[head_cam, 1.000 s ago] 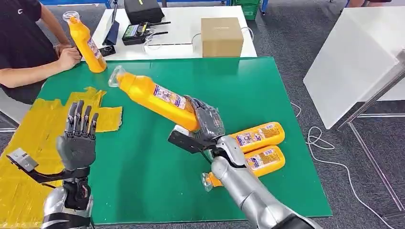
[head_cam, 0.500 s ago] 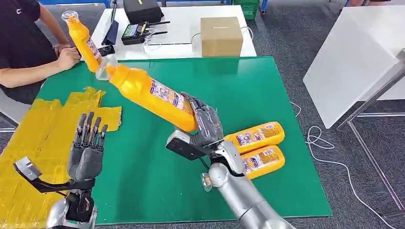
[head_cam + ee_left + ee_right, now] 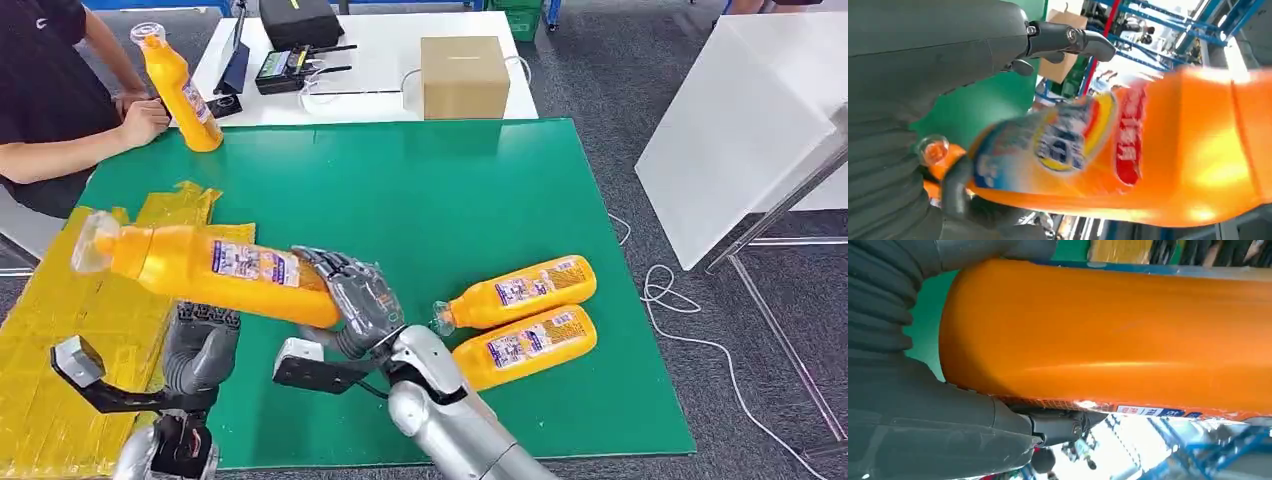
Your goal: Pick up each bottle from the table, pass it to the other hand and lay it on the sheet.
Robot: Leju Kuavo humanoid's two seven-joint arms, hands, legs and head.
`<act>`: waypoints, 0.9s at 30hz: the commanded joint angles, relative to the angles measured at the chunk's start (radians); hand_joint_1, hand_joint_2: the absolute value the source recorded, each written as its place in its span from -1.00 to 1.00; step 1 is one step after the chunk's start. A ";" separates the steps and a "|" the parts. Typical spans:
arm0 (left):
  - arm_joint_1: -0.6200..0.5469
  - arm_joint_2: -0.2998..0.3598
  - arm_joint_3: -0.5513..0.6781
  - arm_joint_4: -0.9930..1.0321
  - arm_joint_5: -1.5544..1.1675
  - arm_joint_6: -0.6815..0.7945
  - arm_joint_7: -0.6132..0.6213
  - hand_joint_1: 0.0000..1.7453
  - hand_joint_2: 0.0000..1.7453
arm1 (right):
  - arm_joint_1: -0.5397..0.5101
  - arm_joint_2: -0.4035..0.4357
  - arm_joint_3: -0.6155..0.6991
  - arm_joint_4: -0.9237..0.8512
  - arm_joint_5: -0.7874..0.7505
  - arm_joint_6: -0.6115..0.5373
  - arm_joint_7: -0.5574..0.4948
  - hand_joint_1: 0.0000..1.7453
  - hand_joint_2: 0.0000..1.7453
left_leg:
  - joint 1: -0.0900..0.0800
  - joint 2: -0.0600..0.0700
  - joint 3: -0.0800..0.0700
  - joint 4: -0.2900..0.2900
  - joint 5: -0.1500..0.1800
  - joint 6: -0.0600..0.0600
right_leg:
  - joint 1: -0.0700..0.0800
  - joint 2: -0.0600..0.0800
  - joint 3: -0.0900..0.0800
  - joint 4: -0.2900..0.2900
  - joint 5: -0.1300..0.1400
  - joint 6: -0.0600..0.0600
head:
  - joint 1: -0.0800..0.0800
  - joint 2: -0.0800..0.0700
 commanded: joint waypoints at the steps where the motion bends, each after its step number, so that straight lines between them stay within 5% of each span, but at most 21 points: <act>1: -0.007 0.026 -0.051 0.007 0.023 -0.011 0.002 -1.00 1.00 | -0.065 -0.016 0.238 0.149 -0.070 0.026 0.056 1.00 1.00 | 0.002 0.002 0.004 -0.002 0.000 -0.001 | 0.003 0.000 0.004 -0.003 0.001 -0.001 | 0.000 0.000; 15: -0.008 0.027 -0.046 -0.010 0.038 -0.010 -0.008 -1.00 1.00 | -0.074 -0.016 0.396 0.192 -0.142 0.019 0.079 1.00 1.00 | 0.003 0.000 0.004 -0.002 0.000 -0.001 | 0.003 -0.002 0.005 -0.004 0.001 -0.001 | 0.000 0.000; 16: -0.007 0.024 -0.045 -0.011 0.036 -0.011 -0.013 1.00 1.00 | -0.076 -0.016 0.396 0.193 -0.145 0.015 0.080 1.00 1.00 | 0.001 0.000 0.002 -0.001 0.000 -0.001 | 0.001 -0.002 0.002 -0.002 0.000 0.000 | 0.000 0.000; 27: -0.004 0.014 -0.033 -0.012 0.027 -0.030 -0.032 1.00 1.00 | -0.087 -0.016 0.329 0.206 -0.134 0.013 0.061 1.00 1.00 | 0.002 -0.002 0.002 -0.001 0.000 -0.001 | 0.002 -0.003 0.003 -0.003 0.000 -0.001 | 0.000 0.000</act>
